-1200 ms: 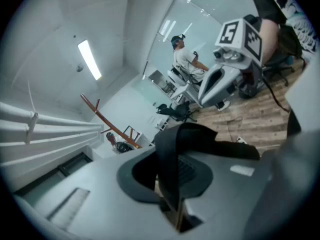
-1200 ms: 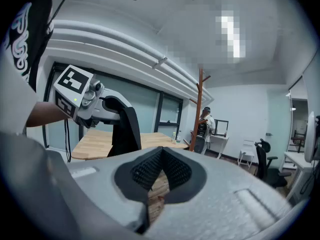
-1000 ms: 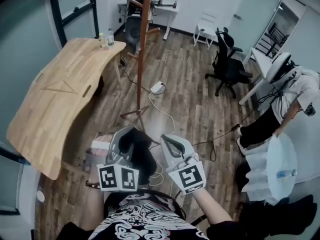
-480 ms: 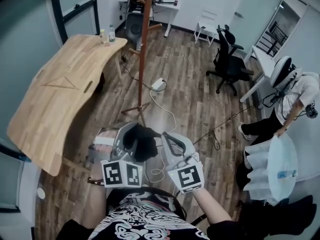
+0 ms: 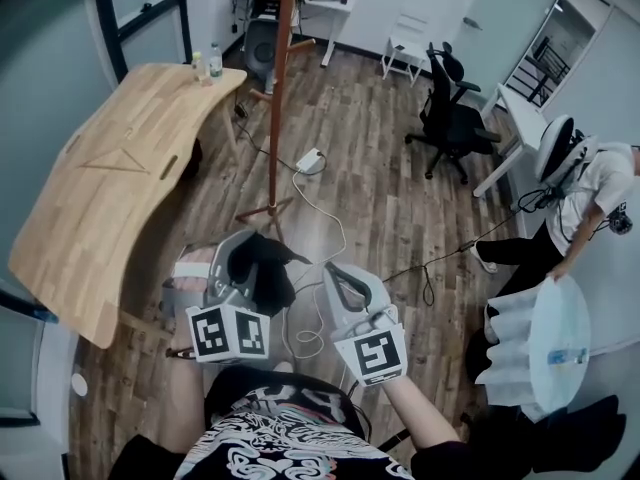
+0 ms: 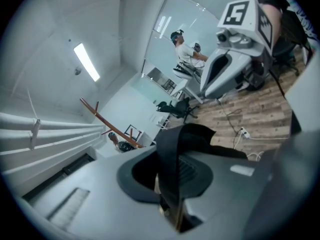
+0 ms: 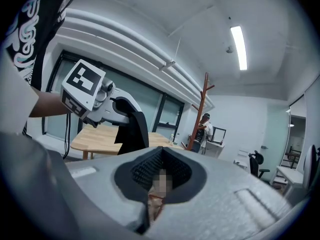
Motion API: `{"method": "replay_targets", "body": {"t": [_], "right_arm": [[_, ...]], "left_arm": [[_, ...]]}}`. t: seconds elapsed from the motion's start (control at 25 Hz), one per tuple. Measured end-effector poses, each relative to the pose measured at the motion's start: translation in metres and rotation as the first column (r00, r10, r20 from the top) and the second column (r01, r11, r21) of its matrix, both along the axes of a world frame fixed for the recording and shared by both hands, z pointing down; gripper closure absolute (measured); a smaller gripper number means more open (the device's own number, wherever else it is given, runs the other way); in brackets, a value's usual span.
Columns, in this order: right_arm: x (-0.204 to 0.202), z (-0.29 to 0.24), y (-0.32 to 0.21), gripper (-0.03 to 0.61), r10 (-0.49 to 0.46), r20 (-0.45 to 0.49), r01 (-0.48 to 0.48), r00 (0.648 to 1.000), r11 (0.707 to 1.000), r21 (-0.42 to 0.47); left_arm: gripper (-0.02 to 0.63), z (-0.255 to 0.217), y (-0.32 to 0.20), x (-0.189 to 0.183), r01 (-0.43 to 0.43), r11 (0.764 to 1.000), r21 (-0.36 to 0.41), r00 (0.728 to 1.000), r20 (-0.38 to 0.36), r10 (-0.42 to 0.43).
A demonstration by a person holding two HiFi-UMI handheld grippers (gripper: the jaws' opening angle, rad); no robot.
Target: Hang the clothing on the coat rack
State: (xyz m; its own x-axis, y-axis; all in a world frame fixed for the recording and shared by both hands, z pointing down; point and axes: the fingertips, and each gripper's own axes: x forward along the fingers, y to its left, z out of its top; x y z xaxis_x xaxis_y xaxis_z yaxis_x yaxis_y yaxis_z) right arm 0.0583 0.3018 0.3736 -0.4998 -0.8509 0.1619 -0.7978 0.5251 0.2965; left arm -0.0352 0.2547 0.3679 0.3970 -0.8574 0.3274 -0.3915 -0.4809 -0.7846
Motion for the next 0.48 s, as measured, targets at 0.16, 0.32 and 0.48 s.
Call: {"method": "replay_targets", "body": {"t": [0.16, 0.32, 0.48], "right_arm": [[0.004, -0.002, -0.002, 0.580, 0.024, 0.009, -0.024, 1.000, 1.000, 0.007], [0.003, 0.003, -0.012, 0.580, 0.025, 0.009, -0.025, 1.000, 1.000, -0.018], [-0.001, 0.005, -0.028, 0.580, 0.010, 0.006, -0.010, 1.000, 1.000, -0.013]], "left_arm": [[0.588, 0.005, -0.003, -0.003, -0.001, 1.000, -0.015, 1.000, 0.001, 0.001], [0.586, 0.007, -0.011, -0.003, -0.007, 1.000, -0.017, 1.000, -0.015, 0.007], [0.586, 0.006, -0.025, -0.003, -0.007, 1.000, -0.025, 1.000, -0.029, 0.007]]}}
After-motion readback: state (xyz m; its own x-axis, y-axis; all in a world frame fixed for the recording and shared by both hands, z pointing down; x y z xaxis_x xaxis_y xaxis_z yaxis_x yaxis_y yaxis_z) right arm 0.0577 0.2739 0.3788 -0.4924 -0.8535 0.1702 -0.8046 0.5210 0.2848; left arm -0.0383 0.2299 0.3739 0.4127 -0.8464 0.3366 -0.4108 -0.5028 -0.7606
